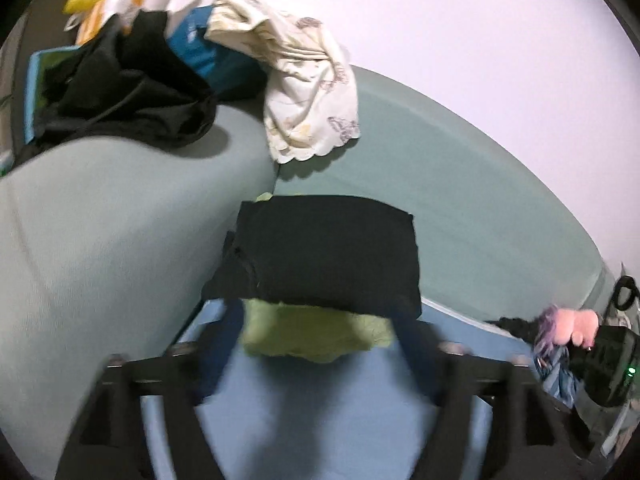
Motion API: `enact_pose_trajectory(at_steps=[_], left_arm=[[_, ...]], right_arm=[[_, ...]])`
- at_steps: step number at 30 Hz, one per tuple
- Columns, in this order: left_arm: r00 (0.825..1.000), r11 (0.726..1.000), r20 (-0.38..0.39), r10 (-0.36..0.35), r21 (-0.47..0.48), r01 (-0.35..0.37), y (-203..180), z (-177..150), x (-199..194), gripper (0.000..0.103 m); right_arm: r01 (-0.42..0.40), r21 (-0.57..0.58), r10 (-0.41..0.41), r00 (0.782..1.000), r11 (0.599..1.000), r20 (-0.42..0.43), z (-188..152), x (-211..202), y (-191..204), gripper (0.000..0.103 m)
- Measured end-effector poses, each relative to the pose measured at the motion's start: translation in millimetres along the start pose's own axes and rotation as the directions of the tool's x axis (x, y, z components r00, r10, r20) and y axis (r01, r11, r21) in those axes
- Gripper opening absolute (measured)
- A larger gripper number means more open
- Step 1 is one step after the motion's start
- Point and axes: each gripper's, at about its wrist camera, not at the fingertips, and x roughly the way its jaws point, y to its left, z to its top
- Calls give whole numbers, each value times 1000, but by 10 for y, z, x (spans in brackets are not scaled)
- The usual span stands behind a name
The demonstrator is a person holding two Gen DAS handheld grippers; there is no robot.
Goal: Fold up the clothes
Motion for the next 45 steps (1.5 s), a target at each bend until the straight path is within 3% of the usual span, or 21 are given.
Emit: enact_pose_trajectory(at_steps=[4, 8, 11, 13, 14, 17, 19, 25, 31, 34, 40, 43, 45], left_arm=[[1000, 1000, -30, -2, -25, 1, 62, -157, 93, 79], [997, 999, -61, 44, 9, -44, 32, -234, 183, 80], [997, 996, -45, 64, 68, -61, -43, -256, 227, 83], [996, 992, -44, 73, 110, -68, -96, -255, 237, 85], [996, 988, -46, 75, 135, -68, -127, -246, 251, 86], [995, 981, -44, 89, 178, -80, -179, -204, 294, 91], [995, 980, -30, 100, 179, -93, -184, -163, 310, 103], [995, 983, -33, 98, 160, -92, -166, -91, 420, 103], [992, 980, -50, 119, 167, -109, -127, -94, 559, 103], [987, 979, -109, 115, 182, -94, -115, -122, 663, 103], [987, 983, -119, 110, 162, -90, -72, -142, 730, 103], [987, 983, -126, 102, 162, -80, -65, -127, 741, 103], [988, 981, -116, 107, 172, -86, -73, -128, 729, 103]], right_arm=[[33, -17, -33, 999, 999, -5, 208, 382, -120, 40], [55, -41, -55, 998, 998, -3, 504, 840, -266, 44], [61, -52, -60, 998, 997, 16, 792, 1218, -332, 69], [63, -57, -61, 998, 996, 32, 1002, 1478, -363, 100], [70, -68, -68, 997, 995, 40, 1131, 1618, -363, 103], [93, -99, -87, 994, 991, 62, 1517, 2038, -363, 103], [108, -119, -99, 992, 987, 77, 1774, 2318, -364, 103], [136, -131, -127, 989, 982, 78, 2388, 3154, -466, 103], [126, -74, -122, 991, 989, 60, 2453, 3371, -450, 103], [131, -56, -127, 990, 990, 58, 2351, 3207, -520, 103], [164, -59, -160, 985, 985, 66, 2800, 3733, -655, 103], [174, -54, -170, 983, 983, 70, 2557, 3359, -707, 103], [178, -44, -175, 982, 983, 71, 2592, 3378, -732, 103]])
